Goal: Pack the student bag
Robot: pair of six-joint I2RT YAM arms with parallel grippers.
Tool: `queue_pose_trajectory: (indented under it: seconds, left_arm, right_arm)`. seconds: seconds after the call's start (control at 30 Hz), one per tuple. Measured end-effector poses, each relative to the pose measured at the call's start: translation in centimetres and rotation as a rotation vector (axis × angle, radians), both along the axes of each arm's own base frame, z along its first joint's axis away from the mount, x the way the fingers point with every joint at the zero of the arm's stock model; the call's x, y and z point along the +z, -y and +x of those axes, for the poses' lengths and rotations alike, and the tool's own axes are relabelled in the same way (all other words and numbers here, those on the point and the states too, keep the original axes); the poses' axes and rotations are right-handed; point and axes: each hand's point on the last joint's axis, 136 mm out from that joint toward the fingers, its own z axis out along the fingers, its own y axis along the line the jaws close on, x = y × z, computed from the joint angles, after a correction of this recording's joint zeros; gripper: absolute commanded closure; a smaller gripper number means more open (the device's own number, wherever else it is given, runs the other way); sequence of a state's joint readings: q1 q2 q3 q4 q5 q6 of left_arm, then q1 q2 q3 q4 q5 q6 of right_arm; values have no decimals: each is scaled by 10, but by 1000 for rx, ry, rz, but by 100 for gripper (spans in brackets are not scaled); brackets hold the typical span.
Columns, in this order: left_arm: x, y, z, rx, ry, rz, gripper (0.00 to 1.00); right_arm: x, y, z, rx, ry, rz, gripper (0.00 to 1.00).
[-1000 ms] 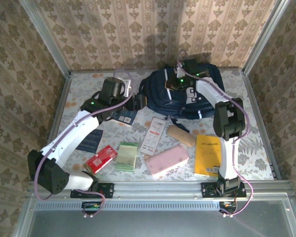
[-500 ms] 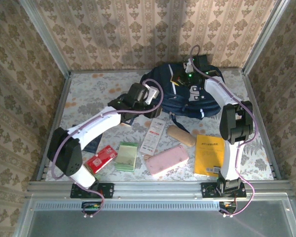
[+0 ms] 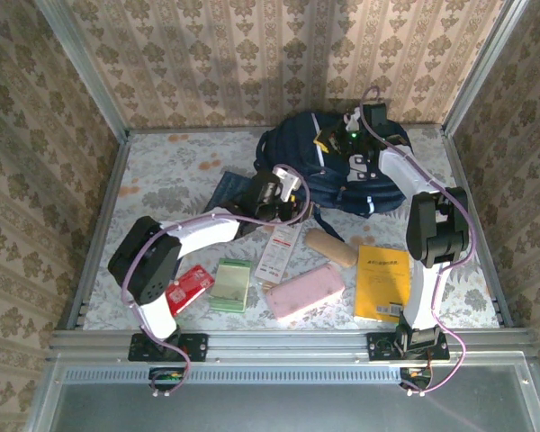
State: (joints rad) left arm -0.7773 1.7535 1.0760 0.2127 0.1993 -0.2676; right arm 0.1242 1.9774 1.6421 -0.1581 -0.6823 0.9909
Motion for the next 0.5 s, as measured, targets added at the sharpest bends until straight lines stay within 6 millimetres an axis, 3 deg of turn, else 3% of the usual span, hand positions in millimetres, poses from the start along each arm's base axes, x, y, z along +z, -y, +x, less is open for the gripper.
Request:
queue_pose_trajectory:
  seconds: [0.2, 0.5]
  left_arm:
    - [-7, 5, 0, -37, -3, -66, 40]
    - [-39, -7, 4, -91, -9, -72, 46]
  right_arm:
    - [8, 2, 6, -43, -21, 80, 100]
    - [12, 0, 7, -46, -24, 126, 100]
